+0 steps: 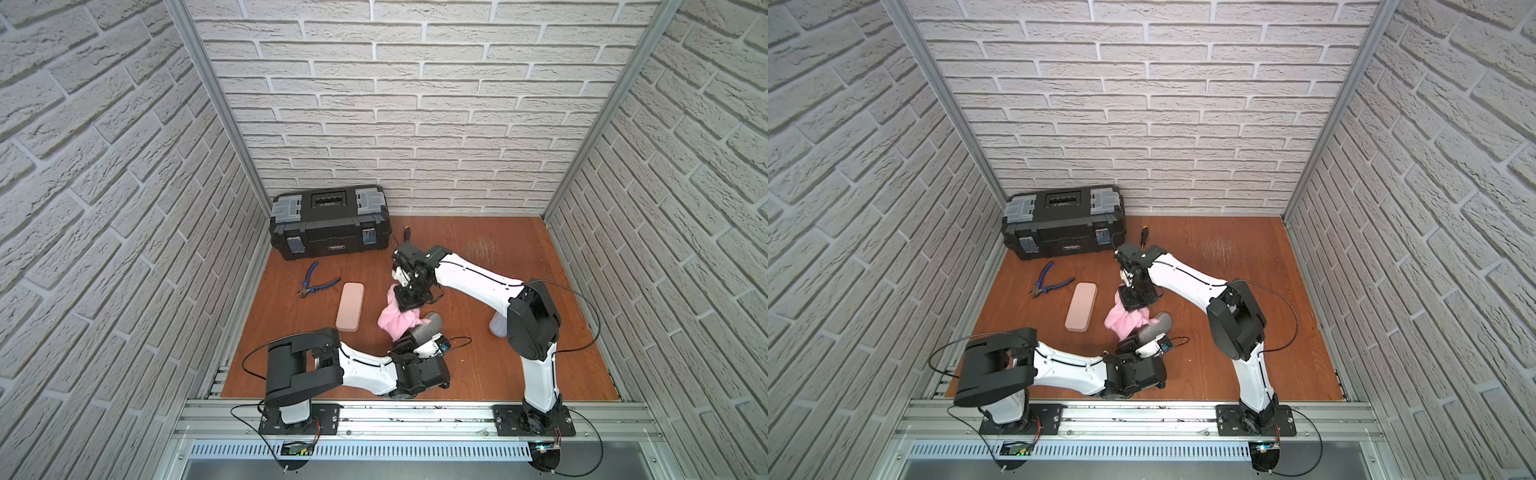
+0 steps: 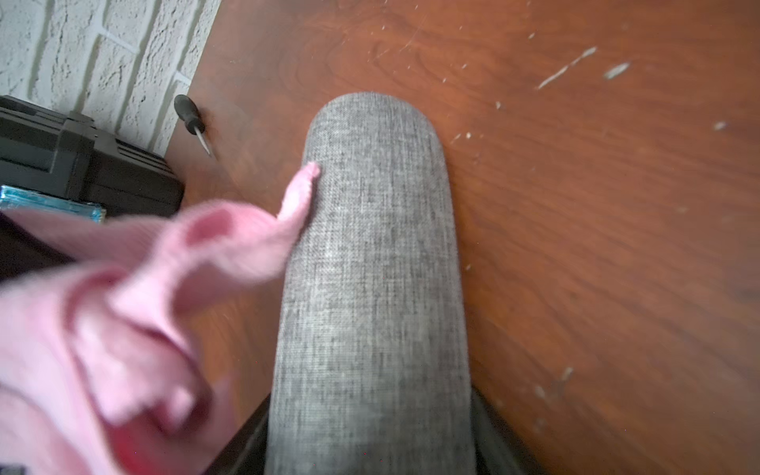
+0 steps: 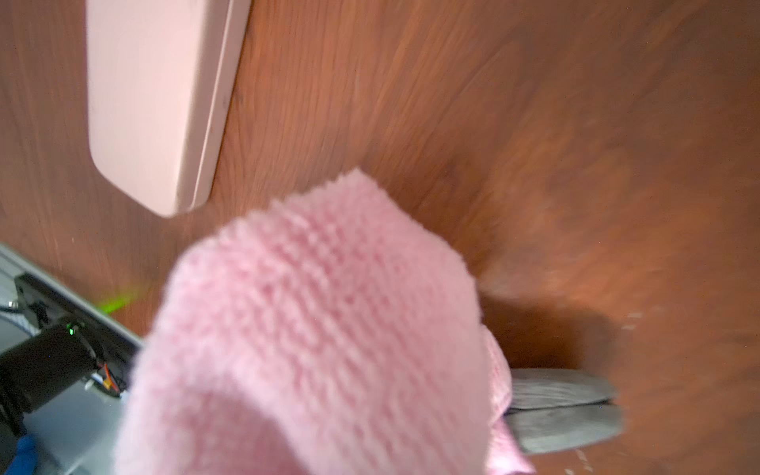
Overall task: Wipe the eyeglass case
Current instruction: Wipe the dirt from the eyeglass case.
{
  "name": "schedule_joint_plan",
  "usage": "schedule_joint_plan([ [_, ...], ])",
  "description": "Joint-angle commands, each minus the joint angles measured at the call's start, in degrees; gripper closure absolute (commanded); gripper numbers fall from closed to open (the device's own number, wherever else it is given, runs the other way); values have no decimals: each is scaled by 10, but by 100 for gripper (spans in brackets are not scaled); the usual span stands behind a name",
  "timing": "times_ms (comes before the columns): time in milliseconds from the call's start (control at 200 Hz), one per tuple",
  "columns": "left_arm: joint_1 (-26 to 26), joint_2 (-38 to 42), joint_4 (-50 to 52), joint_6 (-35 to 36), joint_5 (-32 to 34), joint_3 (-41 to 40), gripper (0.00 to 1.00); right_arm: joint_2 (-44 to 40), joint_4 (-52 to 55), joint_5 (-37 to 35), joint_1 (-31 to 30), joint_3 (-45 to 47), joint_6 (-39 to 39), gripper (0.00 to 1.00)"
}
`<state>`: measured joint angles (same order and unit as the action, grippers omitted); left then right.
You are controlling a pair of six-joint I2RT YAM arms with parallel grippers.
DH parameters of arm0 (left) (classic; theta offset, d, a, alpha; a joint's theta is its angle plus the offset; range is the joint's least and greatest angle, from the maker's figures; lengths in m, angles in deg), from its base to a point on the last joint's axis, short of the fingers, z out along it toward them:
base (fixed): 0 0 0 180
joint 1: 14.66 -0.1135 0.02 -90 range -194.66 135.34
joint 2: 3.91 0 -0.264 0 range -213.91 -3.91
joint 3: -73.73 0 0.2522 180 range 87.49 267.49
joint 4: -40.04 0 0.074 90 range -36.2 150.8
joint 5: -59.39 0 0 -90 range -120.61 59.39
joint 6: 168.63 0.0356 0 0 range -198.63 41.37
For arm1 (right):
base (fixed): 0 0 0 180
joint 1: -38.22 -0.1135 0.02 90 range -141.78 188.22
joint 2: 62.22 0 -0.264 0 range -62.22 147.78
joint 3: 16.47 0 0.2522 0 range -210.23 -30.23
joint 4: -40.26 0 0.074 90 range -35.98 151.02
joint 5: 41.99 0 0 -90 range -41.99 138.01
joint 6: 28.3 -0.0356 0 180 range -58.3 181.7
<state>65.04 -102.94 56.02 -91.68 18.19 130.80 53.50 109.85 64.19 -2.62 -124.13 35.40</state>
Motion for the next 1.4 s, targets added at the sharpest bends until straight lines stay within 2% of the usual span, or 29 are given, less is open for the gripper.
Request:
schedule_joint_plan([
  [0, 0, -2, 49, -32, 29, -2, 45, -20, -59, 102, 50, 81, -50, 98],
  [115, -1, -2, 50, -38, 28, -7, 46, -42, -106, 115, 112, 196, -60, 98],
  [185, -2, 3, 52, -46, 27, -10, 47, -48, -92, 66, 159, 227, -43, 98],
  [305, -5, 12, 45, -47, 18, -19, 47, -72, -14, -131, 172, 172, -9, 98],
  [345, -5, 16, 39, -41, 14, -22, 47, -81, 0, -159, 163, 142, -5, 98],
  [420, -6, 23, 25, -26, 3, -30, 47, -93, 14, -162, 139, 81, -3, 98],
  [500, -11, 35, 15, -21, -14, -41, 47, -82, 28, -139, 100, 17, -1, 98],
  [560, -15, 45, 9, -22, -25, -49, 47, -64, 12, -43, 80, 4, -19, 98],
  [670, -27, 59, 1, -33, -45, -63, 47, -48, -86, 120, 58, 80, -82, 98],
  [755, -37, 66, 0, -42, -58, -68, 47, -55, -130, 149, 79, 158, -97, 98],
  [825, -48, 74, -2, -47, -77, -72, 47, -52, -97, 110, 130, 187, -66, 98],
  [900, -63, 80, -15, -48, -110, -78, 47, -50, -30, -34, 171, 161, -14, 98],
  [945, -73, 83, -19, -48, -130, -81, 48, -54, 1, -123, 174, 125, 11, 98],
  [990, -84, 87, -19, -48, -150, -82, 48, -51, 23, -173, 170, 84, 29, 98],
  [1090, -106, 97, -31, -45, -197, -90, 47, -28, 42, -208, 156, 4, 54, 98],
  [1195, -133, 102, -41, -43, -255, -95, 47, 49, 76, -230, 125, -67, 85, 98],
  [1305, -165, 108, -53, -54, -316, -103, 47, 78, 84, -240, 91, -83, 99, 98],
  [1395, -193, 106, -43, -78, -356, -99, 48, 60, 71, -233, 73, -47, 101, 98],
])
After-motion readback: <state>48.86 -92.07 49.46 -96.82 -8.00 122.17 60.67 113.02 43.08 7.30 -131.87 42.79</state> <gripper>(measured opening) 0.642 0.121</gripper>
